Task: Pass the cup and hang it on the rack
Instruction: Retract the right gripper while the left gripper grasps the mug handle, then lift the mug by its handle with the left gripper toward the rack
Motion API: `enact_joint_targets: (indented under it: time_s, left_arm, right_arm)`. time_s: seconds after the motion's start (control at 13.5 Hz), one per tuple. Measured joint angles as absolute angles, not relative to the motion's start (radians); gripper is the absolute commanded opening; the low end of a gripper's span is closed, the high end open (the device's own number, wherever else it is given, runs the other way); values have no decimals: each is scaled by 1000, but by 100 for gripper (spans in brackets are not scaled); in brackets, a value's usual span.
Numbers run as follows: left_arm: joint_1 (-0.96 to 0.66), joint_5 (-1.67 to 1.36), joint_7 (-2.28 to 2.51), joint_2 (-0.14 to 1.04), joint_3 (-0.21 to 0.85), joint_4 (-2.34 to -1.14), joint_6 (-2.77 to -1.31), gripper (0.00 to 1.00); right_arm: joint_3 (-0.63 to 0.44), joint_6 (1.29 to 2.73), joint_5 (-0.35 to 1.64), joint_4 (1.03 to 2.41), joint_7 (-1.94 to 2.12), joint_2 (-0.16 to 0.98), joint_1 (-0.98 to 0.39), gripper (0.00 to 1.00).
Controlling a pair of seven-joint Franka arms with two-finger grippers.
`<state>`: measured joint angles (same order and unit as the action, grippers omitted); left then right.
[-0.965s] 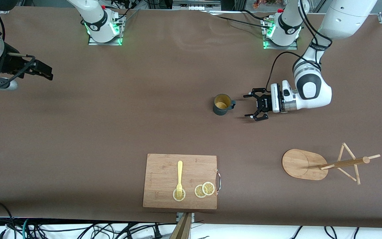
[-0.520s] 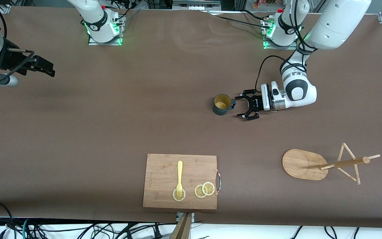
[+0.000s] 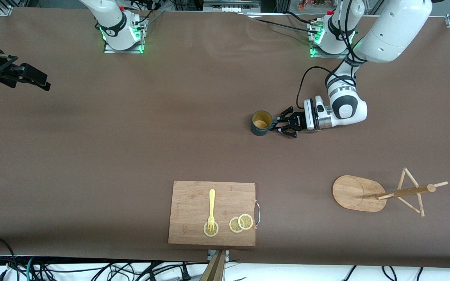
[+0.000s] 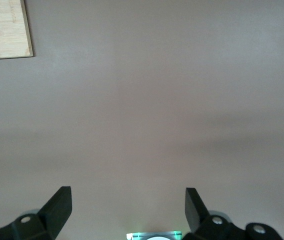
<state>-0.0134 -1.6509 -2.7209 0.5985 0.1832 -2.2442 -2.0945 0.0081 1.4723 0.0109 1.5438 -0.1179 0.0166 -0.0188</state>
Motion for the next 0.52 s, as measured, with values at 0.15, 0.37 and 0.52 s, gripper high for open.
enact_joint_targets:
  time_s: [0.15,0.37,0.52]
  left_arm:
    - [-13,-1656,-2721,599,183,-2244,-2094,18]
    - [-12,-1659,-2721,599,183,-2243,-2089,15]
    - [-1,-1667,-2709,597,182,-2238,-2058,15]
  right_arm:
    - [8,1469,11,1544,-118,20,-18,100]
    - [9,1467,11,1543,-118,20,-18,100]
    - [9,1466,11,1543,-118,20,-18,100]
